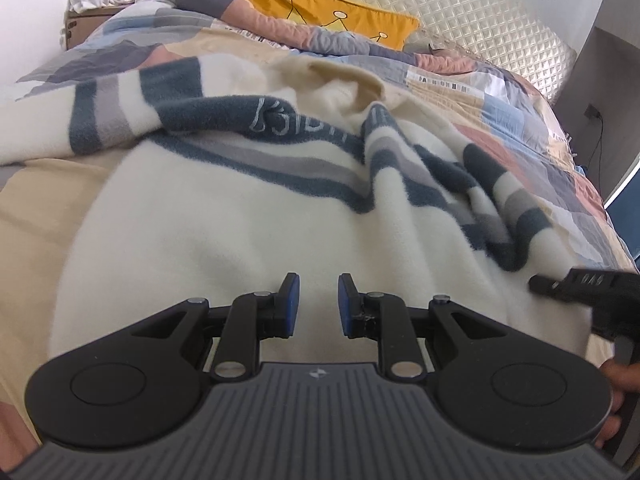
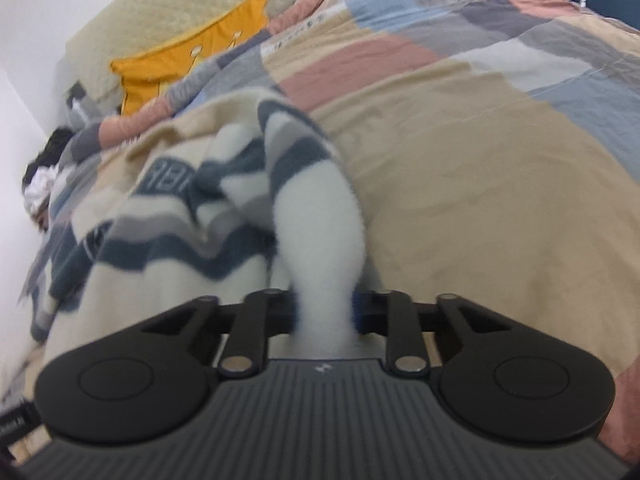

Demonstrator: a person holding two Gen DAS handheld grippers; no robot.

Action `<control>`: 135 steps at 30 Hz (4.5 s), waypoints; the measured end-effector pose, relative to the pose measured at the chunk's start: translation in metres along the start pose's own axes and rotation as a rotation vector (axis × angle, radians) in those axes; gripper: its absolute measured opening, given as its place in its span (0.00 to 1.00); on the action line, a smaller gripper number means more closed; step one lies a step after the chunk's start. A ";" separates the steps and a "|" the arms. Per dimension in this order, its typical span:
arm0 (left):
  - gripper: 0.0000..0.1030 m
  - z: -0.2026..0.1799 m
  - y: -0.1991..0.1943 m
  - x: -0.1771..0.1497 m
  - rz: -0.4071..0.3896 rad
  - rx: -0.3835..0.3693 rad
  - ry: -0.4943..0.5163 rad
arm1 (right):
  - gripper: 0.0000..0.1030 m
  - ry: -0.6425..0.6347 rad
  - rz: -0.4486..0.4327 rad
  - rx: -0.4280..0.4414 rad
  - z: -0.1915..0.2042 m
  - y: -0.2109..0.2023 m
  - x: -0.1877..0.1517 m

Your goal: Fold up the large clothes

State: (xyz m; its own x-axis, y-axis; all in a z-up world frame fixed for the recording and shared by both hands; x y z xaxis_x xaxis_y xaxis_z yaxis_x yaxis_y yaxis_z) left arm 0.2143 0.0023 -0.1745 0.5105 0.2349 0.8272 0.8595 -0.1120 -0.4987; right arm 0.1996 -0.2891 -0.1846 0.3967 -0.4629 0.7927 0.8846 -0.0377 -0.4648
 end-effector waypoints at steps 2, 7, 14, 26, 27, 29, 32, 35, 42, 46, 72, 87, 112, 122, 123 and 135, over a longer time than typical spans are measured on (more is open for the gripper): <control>0.23 0.001 -0.002 0.002 -0.010 -0.003 -0.006 | 0.19 0.029 -0.027 0.003 -0.004 -0.002 0.011; 0.23 0.001 -0.006 0.004 -0.046 0.010 -0.027 | 0.19 -0.054 -0.172 0.007 -0.003 -0.018 0.067; 0.23 0.008 0.005 0.005 -0.031 0.038 -0.051 | 0.19 -0.087 -0.326 -0.132 -0.035 0.026 0.169; 0.23 0.007 0.038 0.004 0.003 0.076 -0.052 | 0.23 -0.015 -0.134 -0.291 -0.133 0.160 0.135; 0.23 0.008 0.041 0.004 0.008 0.076 -0.059 | 0.23 0.008 -0.128 -0.276 -0.138 0.160 0.133; 0.23 0.010 0.043 0.005 0.013 0.075 -0.076 | 0.24 0.097 -0.130 -0.232 -0.150 0.156 0.132; 0.23 0.014 0.041 0.006 0.013 0.067 -0.099 | 0.29 0.243 -0.120 -0.157 -0.168 0.141 0.130; 0.23 0.016 0.035 0.007 0.016 0.056 -0.119 | 0.50 0.435 -0.128 -0.126 -0.184 0.116 0.122; 0.30 0.015 0.017 0.010 0.000 0.005 -0.150 | 0.63 0.566 -0.172 -0.158 -0.188 0.055 0.110; 0.32 0.017 0.007 0.013 -0.021 -0.011 -0.172 | 0.63 0.583 -0.187 -0.206 -0.188 0.021 0.104; 0.35 0.046 0.009 0.015 0.007 -0.015 -0.406 | 0.24 0.592 0.033 -0.054 -0.152 0.083 0.081; 0.35 0.044 0.014 0.009 0.023 -0.026 -0.375 | 0.20 -0.271 -0.299 -0.612 -0.153 0.073 0.202; 0.36 0.046 0.013 0.017 0.055 -0.033 -0.382 | 0.82 -0.150 -0.396 -0.508 -0.114 0.082 0.154; 0.55 0.069 -0.043 0.019 0.079 0.066 -0.377 | 0.83 0.179 -0.345 -0.052 -0.035 -0.023 0.104; 0.55 0.073 -0.047 0.017 0.084 0.075 -0.378 | 0.83 0.195 -0.294 -0.015 -0.032 -0.028 0.093; 0.56 0.119 -0.082 0.020 0.138 0.219 -0.547 | 0.83 0.158 0.168 0.128 -0.003 -0.037 -0.006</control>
State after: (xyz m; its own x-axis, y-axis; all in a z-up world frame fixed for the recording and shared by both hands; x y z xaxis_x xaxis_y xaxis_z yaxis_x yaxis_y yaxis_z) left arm 0.1507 0.1311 -0.1479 0.4803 0.7011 0.5270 0.7319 0.0107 -0.6814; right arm 0.1639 -0.2875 -0.1739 0.5063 -0.5858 0.6328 0.8375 0.1593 -0.5227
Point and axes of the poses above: each gripper's, at about its wrist camera, not at the fingertips, and y roughly the way its jaws point, z to its left, x to its top, the point moved 1 cm from there along y, roughly the way its jaws point, and after that the axes turned 13 degrees about -z, right-handed, at the moved point
